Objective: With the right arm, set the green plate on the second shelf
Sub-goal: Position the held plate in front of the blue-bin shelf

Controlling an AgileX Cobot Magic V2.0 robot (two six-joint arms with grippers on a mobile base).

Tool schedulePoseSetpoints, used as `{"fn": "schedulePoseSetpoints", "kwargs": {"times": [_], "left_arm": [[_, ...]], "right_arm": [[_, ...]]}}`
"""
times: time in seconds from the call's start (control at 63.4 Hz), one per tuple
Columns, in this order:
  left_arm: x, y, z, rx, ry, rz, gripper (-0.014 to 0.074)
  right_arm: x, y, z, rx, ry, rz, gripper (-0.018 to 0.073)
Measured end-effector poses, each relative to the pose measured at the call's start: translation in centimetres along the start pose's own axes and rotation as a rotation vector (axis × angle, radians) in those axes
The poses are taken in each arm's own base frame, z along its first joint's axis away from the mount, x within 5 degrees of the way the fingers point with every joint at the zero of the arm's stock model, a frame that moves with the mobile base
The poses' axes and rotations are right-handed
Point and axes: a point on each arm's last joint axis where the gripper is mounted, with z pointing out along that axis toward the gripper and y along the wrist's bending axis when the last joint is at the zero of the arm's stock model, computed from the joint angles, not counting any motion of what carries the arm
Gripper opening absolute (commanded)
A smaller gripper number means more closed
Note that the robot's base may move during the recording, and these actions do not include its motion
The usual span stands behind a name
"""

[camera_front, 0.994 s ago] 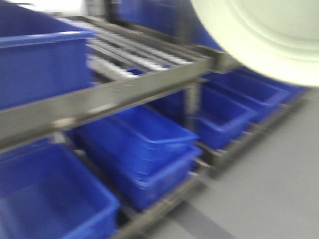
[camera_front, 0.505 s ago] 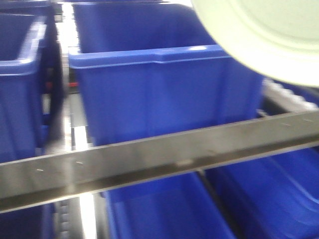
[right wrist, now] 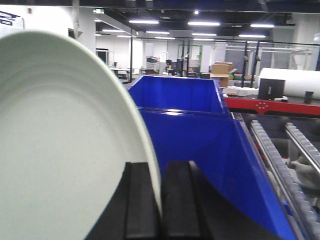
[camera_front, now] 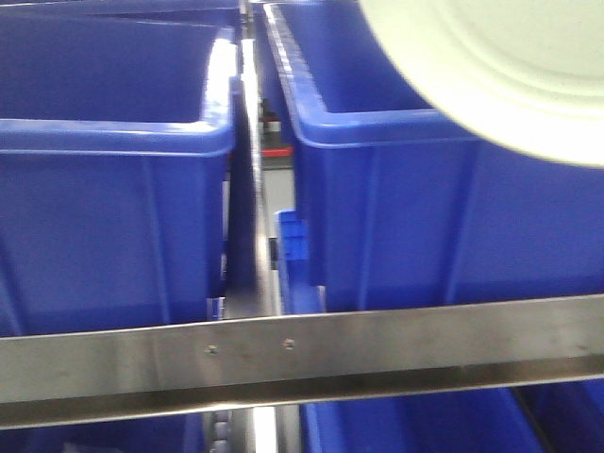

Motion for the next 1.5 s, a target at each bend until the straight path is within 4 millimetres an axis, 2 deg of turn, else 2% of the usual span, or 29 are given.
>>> {"fn": "schedulePoseSetpoints", "kwargs": {"times": [1.373,1.5], "left_arm": [[0.00,0.00,0.00,0.000,0.000,0.000,0.0130],[0.00,0.00,0.00,0.000,0.000,0.000,0.0130]], "right_arm": [[-0.22,0.02,0.00,-0.002,-0.024,0.000,0.0056],[0.06,-0.06,0.53,0.006,0.032,0.025,0.0056]]}}
